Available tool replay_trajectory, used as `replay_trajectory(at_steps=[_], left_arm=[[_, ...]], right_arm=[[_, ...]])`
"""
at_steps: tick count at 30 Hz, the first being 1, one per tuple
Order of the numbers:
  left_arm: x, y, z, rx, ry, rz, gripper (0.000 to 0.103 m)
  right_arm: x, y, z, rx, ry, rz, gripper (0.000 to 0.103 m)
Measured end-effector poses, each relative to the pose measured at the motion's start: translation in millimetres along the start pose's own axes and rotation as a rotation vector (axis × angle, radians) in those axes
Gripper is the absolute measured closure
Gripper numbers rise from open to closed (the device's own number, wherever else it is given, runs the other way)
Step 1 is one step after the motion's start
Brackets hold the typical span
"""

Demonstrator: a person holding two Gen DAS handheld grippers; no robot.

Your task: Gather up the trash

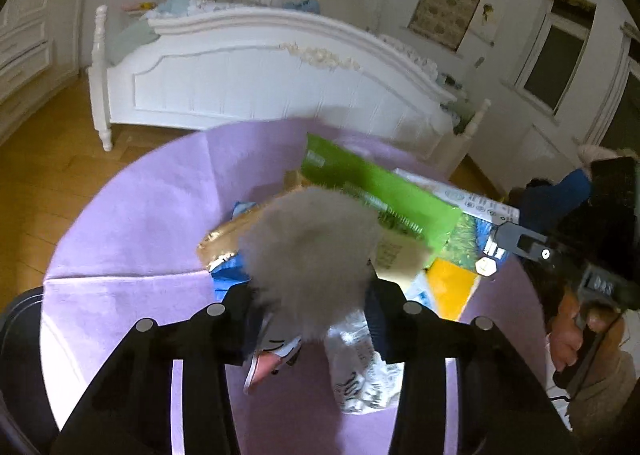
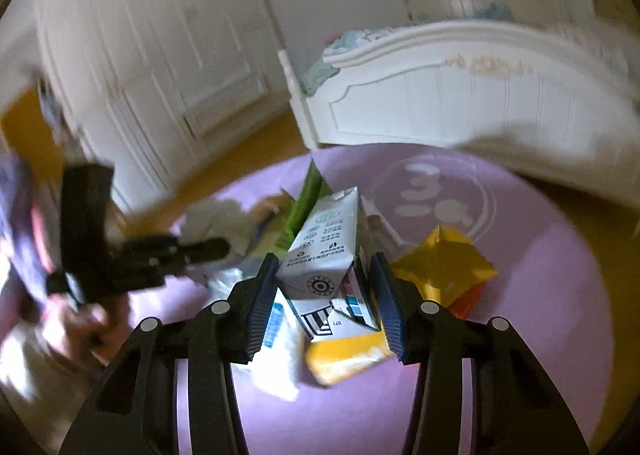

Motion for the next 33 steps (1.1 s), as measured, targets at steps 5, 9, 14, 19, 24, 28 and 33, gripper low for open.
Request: replay_trajectory(at_steps=[5,9,14,19,24,28,33], left_arm=[[12,1,-41,0.000,0.104,-0.050,0.060],[16,-10,-81,0.032,0.173,-0.080,0.059],[11,-34,-115,0.114,0.205,-0.111,0.059],[-6,-65,-141,0.180,0.215,-0.176,0.059],[-23,-89,-161,0.225,0.229,-0.233,0.059],[-34,-109,-180,0.270,0.248,-0.269,0.059],[-46,-138,-197,0.328,0.261,-0.310,0.059]], right_arm=[[11,-6,-29,0.063,0.049,0.098,0.056],[23,-20,-41,0.063,0.090,0.095,0.057],[33,-46,-47,0.112,0.098,0.083,0.058],[41,-83,-31,0.175,0.060,0.046,0.058],[39,-135,-1,0.250,-0.001,-0.012,0.058],[33,-178,28,0.299,-0.060,-0.062,0.058],[21,-226,70,0.346,-0.136,-0.113,0.058]])
Point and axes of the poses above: each gripper's, at about its wrist camera, not at the fingertips, and z roughly the way its jaws point, y to its right, x to its top, the point moved 1 cm from there along z, roughly the way its jaws point, and after that the axes turned 11 degrees about y, right-handed, at the moved point
